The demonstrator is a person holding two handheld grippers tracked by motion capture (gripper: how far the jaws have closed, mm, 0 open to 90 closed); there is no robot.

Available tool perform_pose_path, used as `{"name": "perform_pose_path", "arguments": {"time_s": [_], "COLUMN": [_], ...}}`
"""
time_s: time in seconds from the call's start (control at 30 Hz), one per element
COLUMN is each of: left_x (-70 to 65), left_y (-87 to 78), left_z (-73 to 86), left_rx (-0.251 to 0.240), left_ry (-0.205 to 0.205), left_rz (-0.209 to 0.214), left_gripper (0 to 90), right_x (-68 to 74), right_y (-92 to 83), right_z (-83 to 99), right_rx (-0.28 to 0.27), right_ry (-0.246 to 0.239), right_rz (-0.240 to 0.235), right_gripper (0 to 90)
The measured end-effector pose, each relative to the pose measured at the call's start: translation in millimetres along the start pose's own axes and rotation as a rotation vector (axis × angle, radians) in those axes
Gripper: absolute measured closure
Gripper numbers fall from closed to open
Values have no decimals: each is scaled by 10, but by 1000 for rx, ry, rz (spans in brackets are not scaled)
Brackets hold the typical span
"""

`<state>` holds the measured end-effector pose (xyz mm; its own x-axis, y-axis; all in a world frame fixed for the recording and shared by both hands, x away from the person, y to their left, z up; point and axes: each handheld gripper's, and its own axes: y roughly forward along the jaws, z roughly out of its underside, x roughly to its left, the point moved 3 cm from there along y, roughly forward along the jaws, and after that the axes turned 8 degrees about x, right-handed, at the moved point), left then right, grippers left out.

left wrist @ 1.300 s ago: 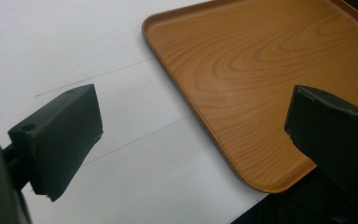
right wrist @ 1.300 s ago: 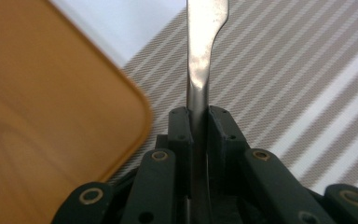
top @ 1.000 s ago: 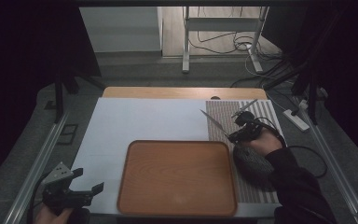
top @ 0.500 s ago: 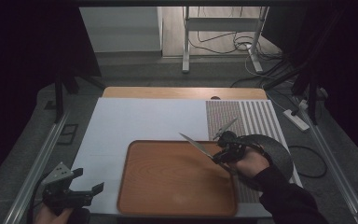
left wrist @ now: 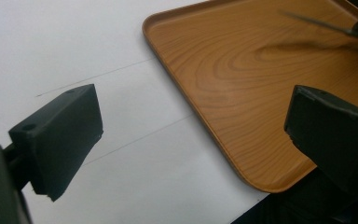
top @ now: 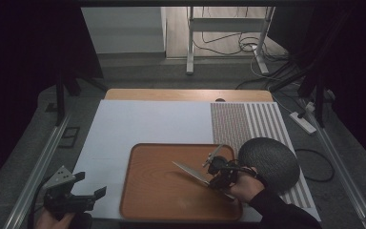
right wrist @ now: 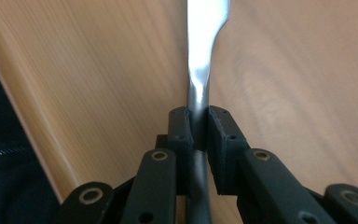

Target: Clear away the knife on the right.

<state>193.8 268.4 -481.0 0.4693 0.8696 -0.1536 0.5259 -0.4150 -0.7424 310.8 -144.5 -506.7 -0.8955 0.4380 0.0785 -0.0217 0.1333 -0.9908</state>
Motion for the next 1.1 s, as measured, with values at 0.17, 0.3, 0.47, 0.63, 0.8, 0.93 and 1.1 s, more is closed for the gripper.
{"name": "perform_pose_path", "arguments": {"time_s": [0.17,0.3,0.47,0.63,0.8,0.93,1.1], "left_x": [-1,0,-2,0,-1,-6,-5], "left_y": [0,2,4,2,2,1,1], "left_z": [0,-1,-1,1,1,2,1], "left_rx": [1,2,4,4,3,3,3], "left_ry": [2,2,4,5,6,10,8], "left_rz": [0,0,-2,-2,-2,-4,-3], "left_gripper": [43,43,44,44,45,45,46], "right_x": [45,33,151,291,202,5,-215], "right_y": [88,25,27,191,255,215,165], "right_z": [-19,-79,-269,-498,-514,-436,-313], "right_rx": [51,-1,-58,-28,-23,-21,-16], "right_ry": [-66,-77,-157,-230,-210,-145,-66], "right_rz": [9,11,-48,-35,7,39,57], "right_gripper": [754,707,897,898,899,899,899]}}
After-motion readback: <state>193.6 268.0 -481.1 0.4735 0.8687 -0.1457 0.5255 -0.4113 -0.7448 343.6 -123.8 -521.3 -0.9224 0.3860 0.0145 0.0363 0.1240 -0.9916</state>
